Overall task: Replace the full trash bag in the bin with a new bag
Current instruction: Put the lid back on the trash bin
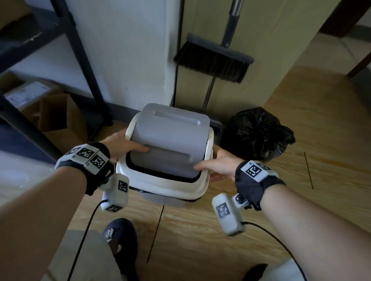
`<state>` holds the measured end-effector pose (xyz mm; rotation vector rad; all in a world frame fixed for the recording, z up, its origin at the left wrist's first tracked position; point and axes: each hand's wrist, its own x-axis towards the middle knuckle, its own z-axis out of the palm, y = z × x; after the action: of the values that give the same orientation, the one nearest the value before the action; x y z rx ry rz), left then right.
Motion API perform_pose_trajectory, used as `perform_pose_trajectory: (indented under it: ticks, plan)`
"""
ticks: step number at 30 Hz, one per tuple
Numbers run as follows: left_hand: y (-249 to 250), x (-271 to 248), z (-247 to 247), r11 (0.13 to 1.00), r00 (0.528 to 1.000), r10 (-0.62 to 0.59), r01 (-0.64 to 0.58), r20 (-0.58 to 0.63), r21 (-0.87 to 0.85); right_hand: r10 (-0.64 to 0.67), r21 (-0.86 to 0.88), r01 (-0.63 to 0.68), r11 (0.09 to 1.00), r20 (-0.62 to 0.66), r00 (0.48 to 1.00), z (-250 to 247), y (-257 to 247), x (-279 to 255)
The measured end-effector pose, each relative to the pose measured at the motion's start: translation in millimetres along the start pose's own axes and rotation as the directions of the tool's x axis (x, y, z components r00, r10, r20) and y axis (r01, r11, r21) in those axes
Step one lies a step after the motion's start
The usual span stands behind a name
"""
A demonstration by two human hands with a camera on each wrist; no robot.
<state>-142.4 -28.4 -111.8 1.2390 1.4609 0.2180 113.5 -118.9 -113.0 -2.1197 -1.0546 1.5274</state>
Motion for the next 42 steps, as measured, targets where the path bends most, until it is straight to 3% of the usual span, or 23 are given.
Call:
perform_pose_trajectory:
  ticks: [3,7,15,20,26,42]
  plan:
    - [-12.4,9.3,-26.9,0.995,0.992,0.015,-0.028,-0.122,-0.1,-0.031,0.045,0.031,0.999,0.006,0.999,18.2,-24.2,10.5]
    - [-14.7,11.5,-57.6,0.988,0.947,0.04,-0.086,-0.318,-0.13,-0.083,0.08,0.082,0.993,-0.001,0.997,41.3,-58.7,30.9]
    - [-4.0,44.9,-85.2,0.971,0.866,0.113,-0.2,-0.487,-0.131,-0.125,0.122,0.127,0.984,-0.023,0.992,48.3,-109.1,70.4]
    - [2.8,65.6,-97.2,0.968,0.803,0.135,-0.232,-0.581,-0.097,-0.122,0.17,0.116,0.978,0.025,0.992,55.1,-124.1,92.3]
    - [-7.3,78.5,-110.8,0.981,0.795,0.086,-0.172,-0.601,-0.088,-0.116,0.173,0.102,0.98,0.072,0.991,71.2,-127.4,109.4]
    - [-24.2,79.0,-119.2,0.971,0.799,0.041,-0.173,-0.599,-0.164,-0.063,0.149,0.051,0.988,0.081,0.995,79.9,-139.4,104.0]
